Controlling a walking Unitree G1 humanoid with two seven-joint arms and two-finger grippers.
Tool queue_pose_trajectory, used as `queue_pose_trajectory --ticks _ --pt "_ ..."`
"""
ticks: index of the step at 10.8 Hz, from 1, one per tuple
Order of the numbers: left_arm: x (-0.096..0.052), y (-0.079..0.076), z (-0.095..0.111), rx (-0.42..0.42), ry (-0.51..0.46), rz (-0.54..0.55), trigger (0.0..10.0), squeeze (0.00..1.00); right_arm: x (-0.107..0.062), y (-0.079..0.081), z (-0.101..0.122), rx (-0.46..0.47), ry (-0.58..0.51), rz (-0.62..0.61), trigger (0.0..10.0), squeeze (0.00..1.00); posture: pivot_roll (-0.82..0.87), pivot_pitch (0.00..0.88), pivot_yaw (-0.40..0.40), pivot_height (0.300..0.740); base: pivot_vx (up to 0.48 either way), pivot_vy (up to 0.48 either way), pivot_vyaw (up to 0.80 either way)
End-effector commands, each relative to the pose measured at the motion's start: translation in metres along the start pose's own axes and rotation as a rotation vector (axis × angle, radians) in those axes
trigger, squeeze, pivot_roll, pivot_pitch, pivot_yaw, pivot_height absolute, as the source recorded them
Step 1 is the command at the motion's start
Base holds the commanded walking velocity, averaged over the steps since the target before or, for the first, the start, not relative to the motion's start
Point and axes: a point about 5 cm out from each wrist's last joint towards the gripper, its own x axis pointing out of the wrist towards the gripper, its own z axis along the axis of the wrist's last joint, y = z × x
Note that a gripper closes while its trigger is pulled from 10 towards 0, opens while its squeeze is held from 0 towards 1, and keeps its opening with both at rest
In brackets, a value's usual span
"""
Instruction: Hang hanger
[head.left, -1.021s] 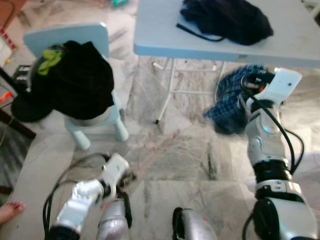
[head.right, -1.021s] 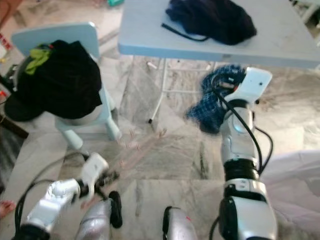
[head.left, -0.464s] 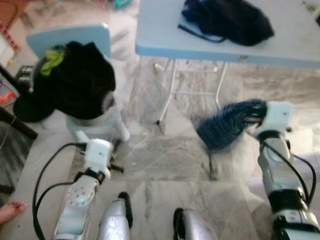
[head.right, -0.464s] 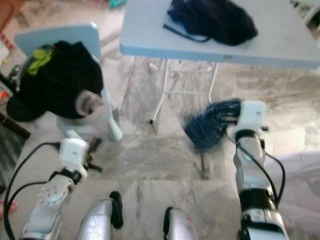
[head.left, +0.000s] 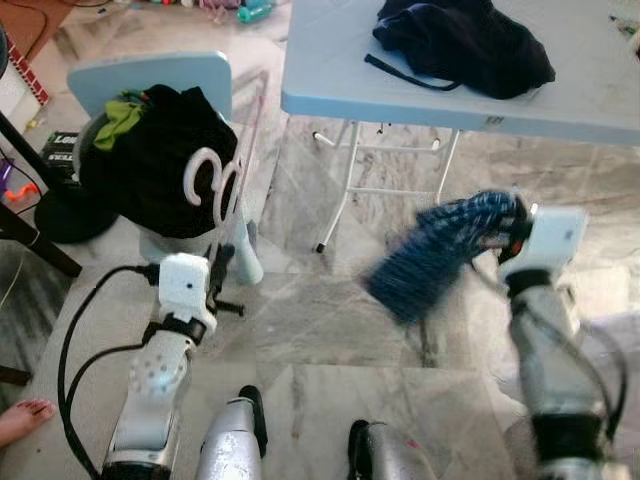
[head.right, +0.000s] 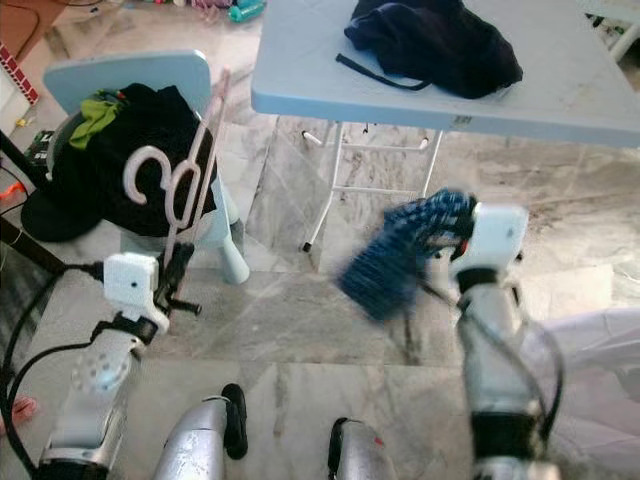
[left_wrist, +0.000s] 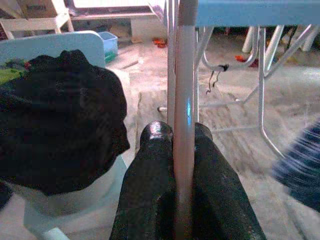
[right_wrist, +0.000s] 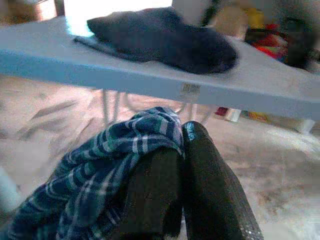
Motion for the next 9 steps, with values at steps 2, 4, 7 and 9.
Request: queue_pose_trajectory --ticks 2,4,7,9 --pt "0.009 -0.005 0.018 -0.013 -0.076 -0.020 10.0 0.00 0.000 0.002 0.010 0.010 -0.035 -0.048 0.0 0.00 -0.01 0.140 -0.040 0.740 0.326 0.000 0.00" --pt "0.013 -0.005 0.021 -0.028 -0.087 -0.011 10.0 0.00 0.006 0.006 0.013 0.046 -0.027 -0.062 0.0 0.00 0.00 0.134 -0.060 0.740 0.328 0.000 0.00" --pt "0.013 -0.004 0.019 -0.047 -0.073 0.005 10.0 0.00 0.012 0.007 0.015 0.039 -0.030 -0.076 0.0 0.00 0.01 0.133 -0.060 0.740 0.349 0.000 0.00" --pt "0.016 -0.003 0.019 -0.049 -0.061 -0.011 10.0 0.00 0.010 0.007 0.016 0.058 -0.046 -0.106 0.0 0.00 0.00 0.132 -0.026 0.740 0.367 0.000 0.00"
